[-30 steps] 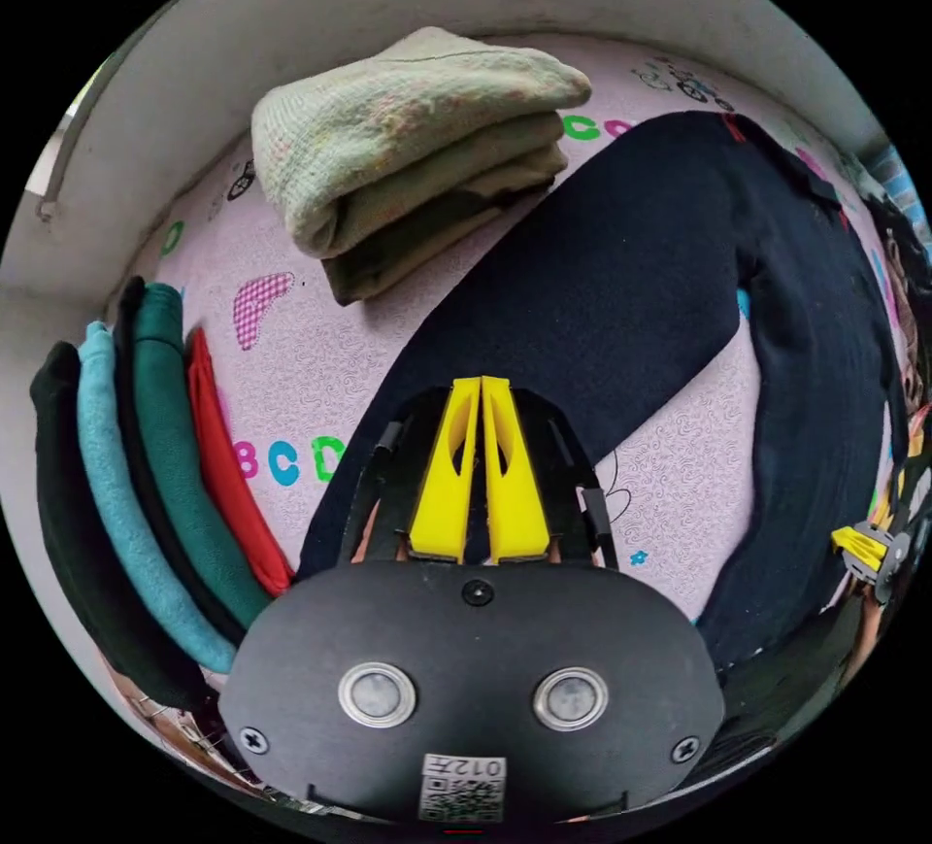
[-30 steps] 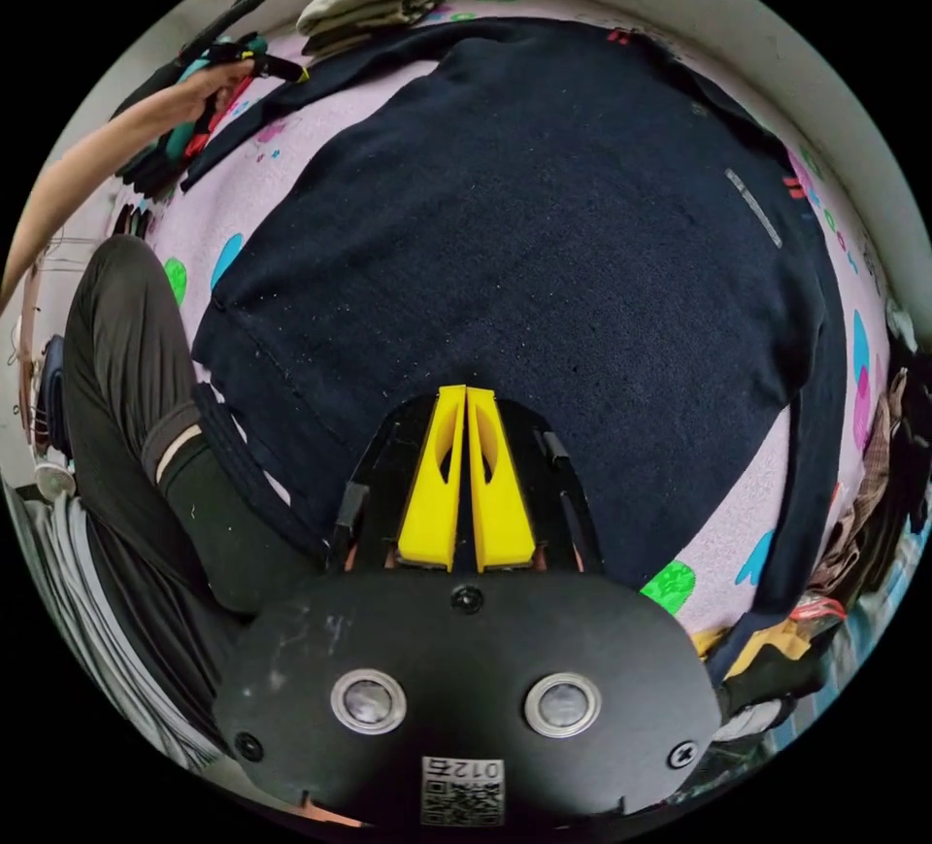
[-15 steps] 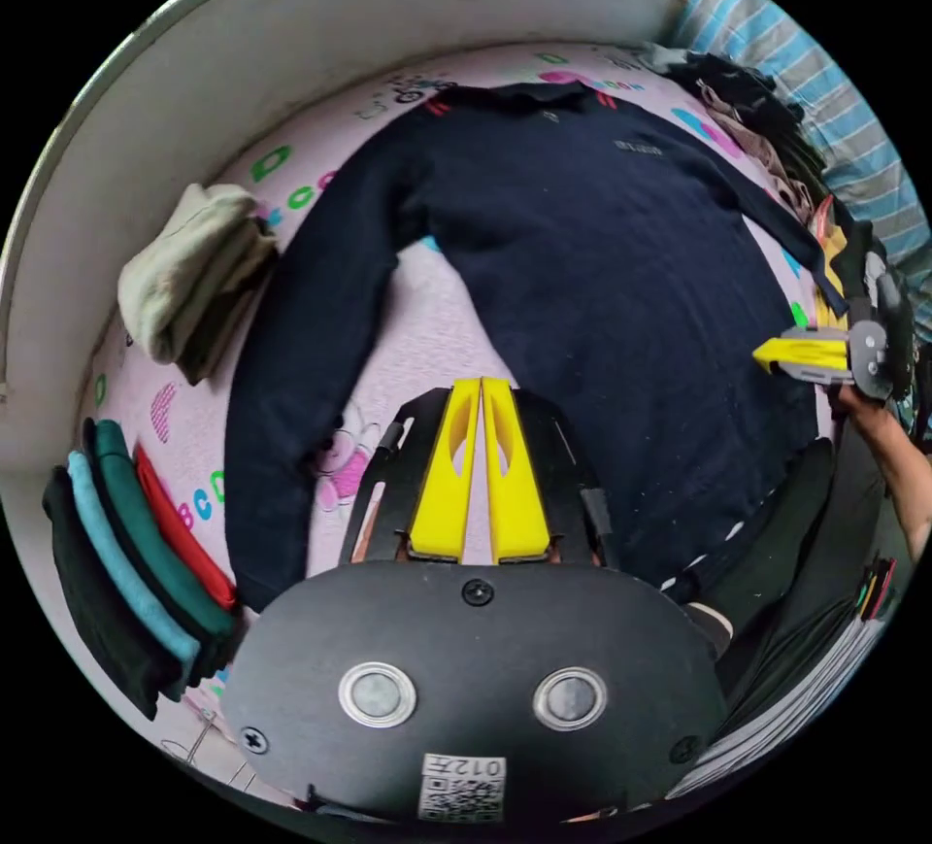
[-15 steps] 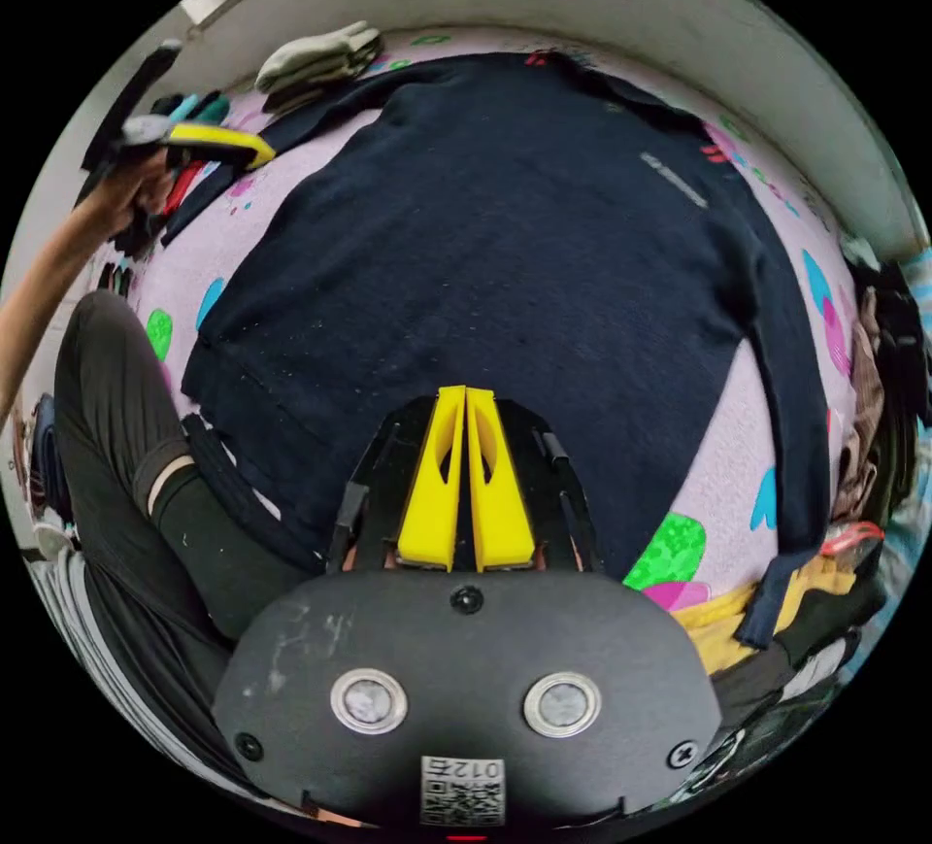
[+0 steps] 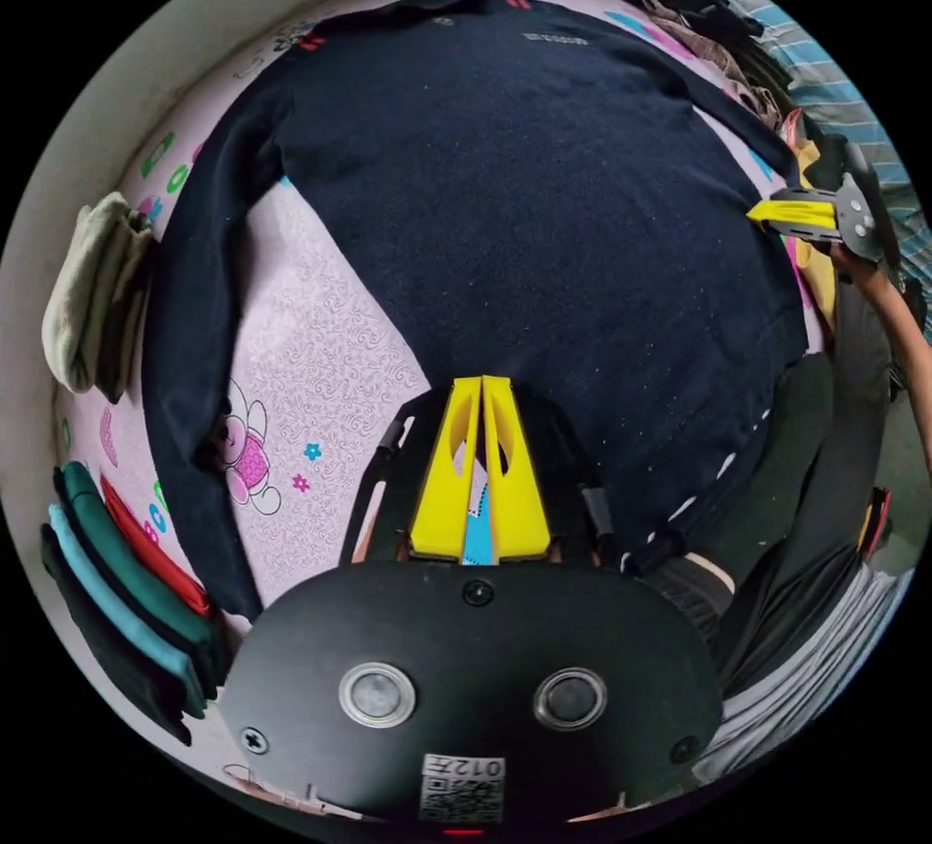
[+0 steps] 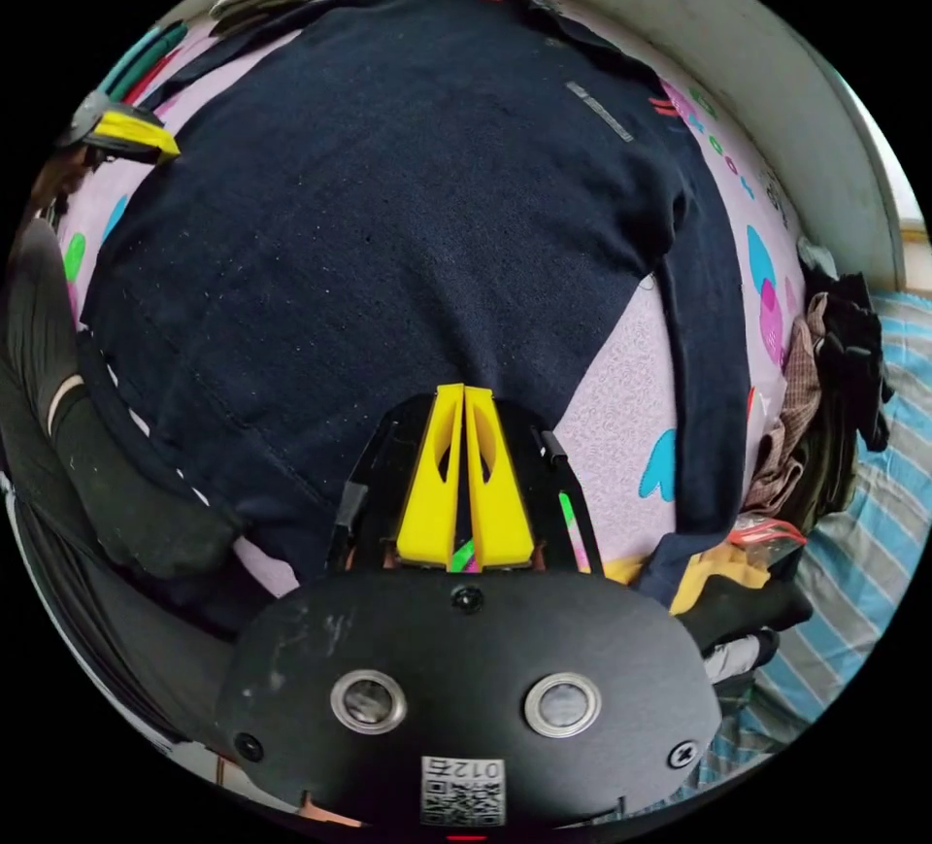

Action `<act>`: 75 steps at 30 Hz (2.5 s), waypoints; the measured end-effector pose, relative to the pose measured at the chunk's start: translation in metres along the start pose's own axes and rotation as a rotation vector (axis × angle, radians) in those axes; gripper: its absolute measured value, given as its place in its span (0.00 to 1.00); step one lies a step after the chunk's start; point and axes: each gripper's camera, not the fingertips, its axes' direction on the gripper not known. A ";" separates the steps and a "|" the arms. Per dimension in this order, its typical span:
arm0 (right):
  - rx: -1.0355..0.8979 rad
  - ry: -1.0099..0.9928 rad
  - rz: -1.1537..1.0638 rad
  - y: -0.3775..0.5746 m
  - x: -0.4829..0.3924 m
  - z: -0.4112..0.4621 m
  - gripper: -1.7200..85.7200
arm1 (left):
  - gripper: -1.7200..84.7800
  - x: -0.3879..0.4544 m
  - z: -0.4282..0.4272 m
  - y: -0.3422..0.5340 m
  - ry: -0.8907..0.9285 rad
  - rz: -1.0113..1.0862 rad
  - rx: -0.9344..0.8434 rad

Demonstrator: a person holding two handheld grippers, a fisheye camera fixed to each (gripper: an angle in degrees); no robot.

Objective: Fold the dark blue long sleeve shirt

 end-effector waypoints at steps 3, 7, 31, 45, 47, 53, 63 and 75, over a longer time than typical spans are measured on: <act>-0.033 0.001 -0.028 -0.008 -0.005 0.003 0.01 | 0.02 -0.054 -0.029 -0.001 0.049 -0.148 0.152; -0.029 -0.018 0.013 -0.007 -0.003 0.008 0.01 | 0.03 -0.150 -0.068 0.025 -0.016 -0.579 0.526; 0.461 -0.530 0.676 -0.224 0.170 0.061 0.01 | 0.03 -0.249 -0.035 0.063 -0.151 -0.712 0.539; -0.025 -0.363 0.256 -0.374 0.203 0.105 0.01 | 0.03 -0.268 -0.021 0.072 -0.119 -0.716 0.512; -0.098 -0.239 0.199 -0.376 0.207 0.100 0.01 | 0.03 -0.271 -0.020 0.075 -0.103 -0.722 0.520; -0.120 -0.195 0.273 -0.356 0.239 0.125 0.01 | 0.03 -0.275 -0.020 0.080 -0.111 -0.715 0.526; 0.260 -0.175 0.538 -0.245 0.291 0.125 0.01 | 0.03 -0.264 -0.044 0.089 -0.150 -0.655 0.698; 0.401 -0.506 0.688 -0.140 0.305 0.216 0.01 | 0.03 -0.195 -0.040 0.014 0.233 -0.239 0.750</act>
